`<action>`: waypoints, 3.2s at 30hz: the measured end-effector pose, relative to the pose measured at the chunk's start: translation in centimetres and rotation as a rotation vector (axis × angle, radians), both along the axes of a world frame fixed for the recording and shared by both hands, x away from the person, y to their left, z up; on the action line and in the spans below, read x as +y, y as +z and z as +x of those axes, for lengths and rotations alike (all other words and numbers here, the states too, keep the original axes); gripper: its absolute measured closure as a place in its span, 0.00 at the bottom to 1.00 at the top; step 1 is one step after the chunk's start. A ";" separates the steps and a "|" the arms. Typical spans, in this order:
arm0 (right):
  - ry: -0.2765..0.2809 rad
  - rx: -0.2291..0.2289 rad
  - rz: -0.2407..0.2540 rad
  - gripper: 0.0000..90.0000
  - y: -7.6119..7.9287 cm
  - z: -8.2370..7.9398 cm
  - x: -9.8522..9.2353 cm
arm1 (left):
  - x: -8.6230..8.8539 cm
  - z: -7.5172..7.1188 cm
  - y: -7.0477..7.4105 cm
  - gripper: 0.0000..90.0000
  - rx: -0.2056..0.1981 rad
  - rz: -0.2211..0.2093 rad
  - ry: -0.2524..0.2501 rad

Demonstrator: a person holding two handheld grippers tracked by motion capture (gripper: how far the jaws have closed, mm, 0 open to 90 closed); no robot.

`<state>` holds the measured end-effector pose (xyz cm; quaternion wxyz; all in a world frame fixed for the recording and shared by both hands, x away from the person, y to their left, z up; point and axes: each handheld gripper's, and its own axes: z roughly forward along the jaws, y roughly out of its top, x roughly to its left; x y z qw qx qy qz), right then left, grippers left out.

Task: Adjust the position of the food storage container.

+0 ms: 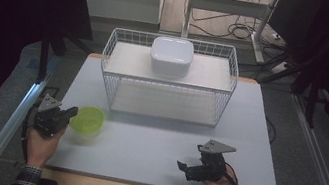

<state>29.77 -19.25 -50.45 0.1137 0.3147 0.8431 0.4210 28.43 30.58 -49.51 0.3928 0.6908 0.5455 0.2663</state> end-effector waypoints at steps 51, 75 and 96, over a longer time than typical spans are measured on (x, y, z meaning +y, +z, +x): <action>0.008 0.052 -0.037 0.05 -0.6 0.2 0.2 | -8.4 1.2 -1.9 0.99 0.152 -0.078 -0.202; 0.007 0.047 -0.040 0.05 -0.6 0.2 0.2 | -10.4 1.7 -3.7 0.99 0.245 -0.045 -0.385; 0.016 0.046 -0.051 0.05 -0.7 0.1 0.4 | -16.8 0.2 -3.6 0.97 0.221 -0.010 -0.577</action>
